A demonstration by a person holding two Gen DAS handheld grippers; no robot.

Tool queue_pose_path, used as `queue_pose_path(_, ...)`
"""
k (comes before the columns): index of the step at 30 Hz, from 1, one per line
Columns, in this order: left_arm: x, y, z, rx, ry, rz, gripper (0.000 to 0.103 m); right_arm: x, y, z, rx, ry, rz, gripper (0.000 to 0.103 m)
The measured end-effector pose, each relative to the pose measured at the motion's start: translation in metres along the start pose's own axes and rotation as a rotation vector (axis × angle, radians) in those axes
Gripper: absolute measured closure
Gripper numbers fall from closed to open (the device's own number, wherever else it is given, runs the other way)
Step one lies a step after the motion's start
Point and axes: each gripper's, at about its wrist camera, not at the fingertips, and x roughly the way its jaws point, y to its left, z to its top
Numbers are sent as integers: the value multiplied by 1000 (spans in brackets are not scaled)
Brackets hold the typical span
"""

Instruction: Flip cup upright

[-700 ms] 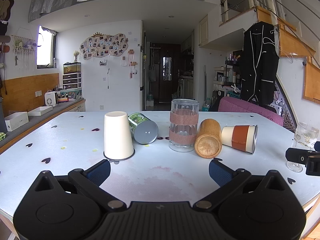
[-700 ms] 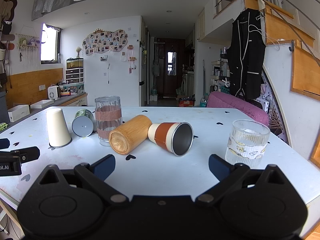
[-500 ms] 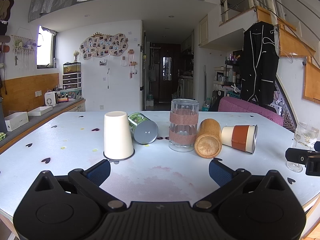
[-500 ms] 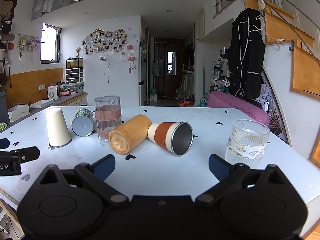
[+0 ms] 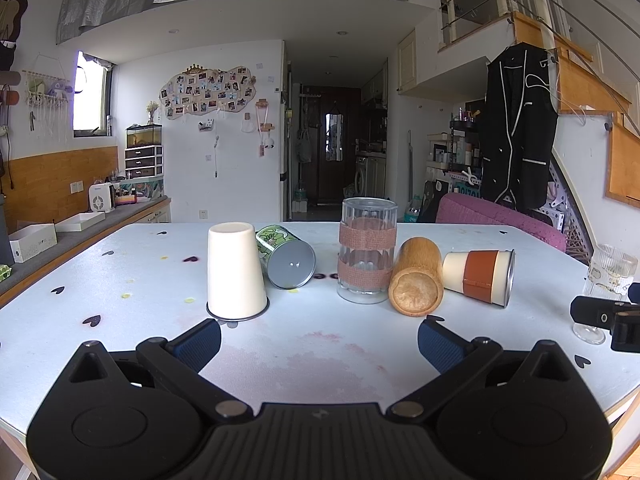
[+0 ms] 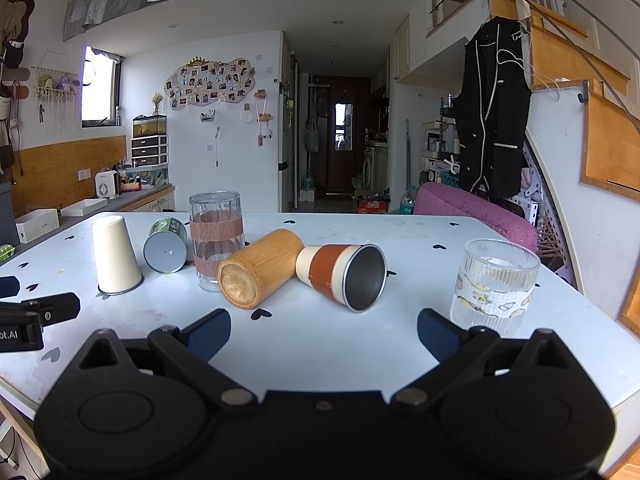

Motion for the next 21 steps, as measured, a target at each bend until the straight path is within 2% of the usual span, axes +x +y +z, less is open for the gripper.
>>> queue_pose_path(21,10,-8,-3,-3,-4,-22,0,0,-3,0,0,0,-1,2)
